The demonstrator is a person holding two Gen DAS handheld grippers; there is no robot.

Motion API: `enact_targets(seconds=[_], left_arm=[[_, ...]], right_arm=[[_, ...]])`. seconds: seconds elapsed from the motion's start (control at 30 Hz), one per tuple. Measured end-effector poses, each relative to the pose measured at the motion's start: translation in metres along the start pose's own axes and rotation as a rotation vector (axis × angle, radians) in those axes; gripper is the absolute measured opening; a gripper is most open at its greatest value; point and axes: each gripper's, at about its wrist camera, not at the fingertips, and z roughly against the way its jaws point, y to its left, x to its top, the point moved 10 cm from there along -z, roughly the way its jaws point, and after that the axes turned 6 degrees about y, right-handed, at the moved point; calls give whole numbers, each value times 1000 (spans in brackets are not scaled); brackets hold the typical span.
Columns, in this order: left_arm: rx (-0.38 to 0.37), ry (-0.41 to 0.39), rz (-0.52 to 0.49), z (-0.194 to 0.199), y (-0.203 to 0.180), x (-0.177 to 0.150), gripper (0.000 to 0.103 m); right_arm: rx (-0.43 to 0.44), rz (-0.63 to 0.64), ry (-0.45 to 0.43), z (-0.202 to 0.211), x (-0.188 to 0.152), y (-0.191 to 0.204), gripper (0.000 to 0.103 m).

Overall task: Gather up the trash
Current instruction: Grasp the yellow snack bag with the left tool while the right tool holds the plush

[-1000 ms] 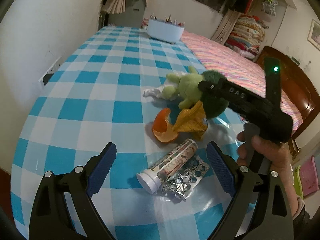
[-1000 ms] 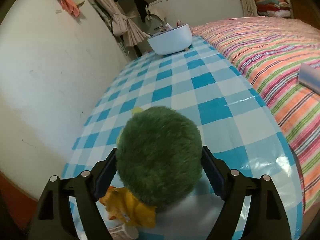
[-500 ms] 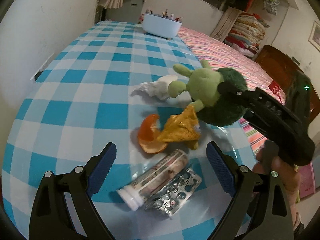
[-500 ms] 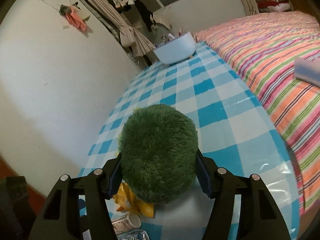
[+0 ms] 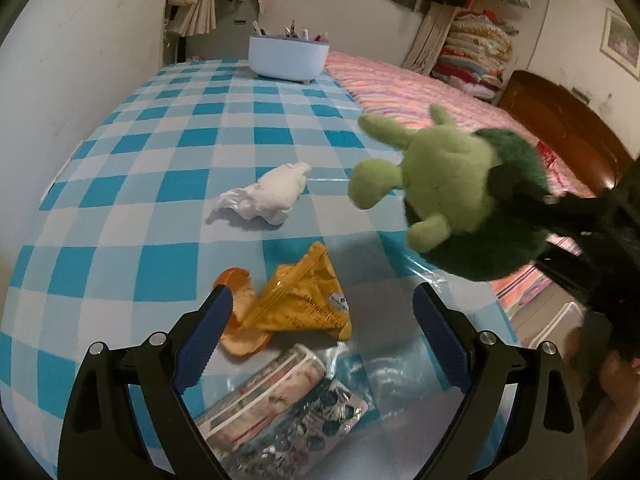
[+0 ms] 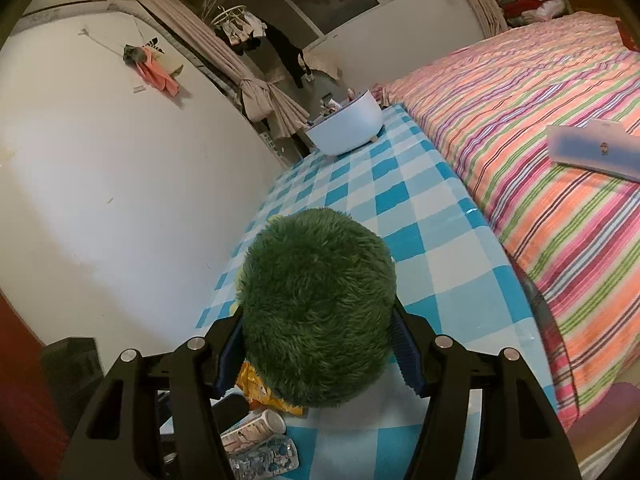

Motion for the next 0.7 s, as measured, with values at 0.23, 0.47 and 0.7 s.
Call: enact_targets(seconds=[0.23,0.47,0.7], left_arm=[[23,85,-3,-33,3,-7,47],[12,18,-18,-22,1,-4,43],[-101,-83,60,20,9,9,42]], right_arm=[[22,-14,-16,15,4,-5,61],[31,-21,-38,30,7,-8,61],[26,-3,-74,48,9,-6,61]])
